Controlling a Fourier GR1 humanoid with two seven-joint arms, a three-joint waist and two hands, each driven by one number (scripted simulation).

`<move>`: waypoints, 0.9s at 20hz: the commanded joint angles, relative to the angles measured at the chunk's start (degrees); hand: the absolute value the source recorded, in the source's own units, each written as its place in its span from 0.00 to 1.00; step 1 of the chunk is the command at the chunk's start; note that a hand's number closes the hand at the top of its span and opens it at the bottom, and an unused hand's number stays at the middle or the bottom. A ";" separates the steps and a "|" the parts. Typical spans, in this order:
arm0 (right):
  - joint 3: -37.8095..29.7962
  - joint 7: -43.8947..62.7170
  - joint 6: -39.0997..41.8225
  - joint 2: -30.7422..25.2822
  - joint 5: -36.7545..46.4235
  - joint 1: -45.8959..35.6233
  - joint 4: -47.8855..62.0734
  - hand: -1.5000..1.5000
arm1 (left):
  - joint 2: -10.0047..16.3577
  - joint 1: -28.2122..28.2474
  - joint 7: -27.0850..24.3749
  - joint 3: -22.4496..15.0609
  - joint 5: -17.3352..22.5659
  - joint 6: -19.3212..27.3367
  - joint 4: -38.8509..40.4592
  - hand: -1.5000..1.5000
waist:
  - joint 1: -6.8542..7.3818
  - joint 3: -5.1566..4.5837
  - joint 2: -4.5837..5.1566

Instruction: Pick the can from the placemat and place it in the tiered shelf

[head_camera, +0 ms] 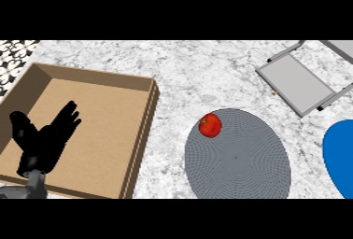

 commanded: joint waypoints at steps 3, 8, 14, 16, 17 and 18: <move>-0.70 -3.24 -4.26 -1.64 0.02 -0.04 2.78 1.00 | -3.30 0.55 -1.81 -1.41 -0.01 -1.24 5.49 0.50 | -0.19 -1.30 0.89; -1.16 -6.98 -5.45 -0.77 -1.30 0.49 4.44 1.00 | -3.87 -2.53 -2.32 -1.25 -1.37 -0.30 8.77 0.50 | -0.82 -1.31 0.95; -1.04 -9.83 -1.92 -4.73 -1.02 0.61 7.46 1.00 | -3.12 1.73 -2.13 -0.82 -0.99 -0.46 5.18 0.50 | -0.58 -1.30 0.65; -0.36 -7.22 -1.03 -3.39 -0.27 -1.84 7.94 1.00 | -2.93 0.92 -2.17 -1.41 -1.16 -1.71 5.74 0.50 | -0.38 -1.33 0.71; -2.66 -4.62 -8.58 -1.75 -1.57 -0.68 6.08 1.00 | -4.18 -2.05 -2.89 -1.11 -1.49 -0.78 8.94 0.50 | -0.91 -1.32 0.98; -4.28 -5.09 -11.18 -4.41 -2.34 -1.32 5.28 1.00 | -2.49 -0.61 0.12 -0.30 0.33 -1.12 4.18 0.50 | -0.21 -1.25 0.88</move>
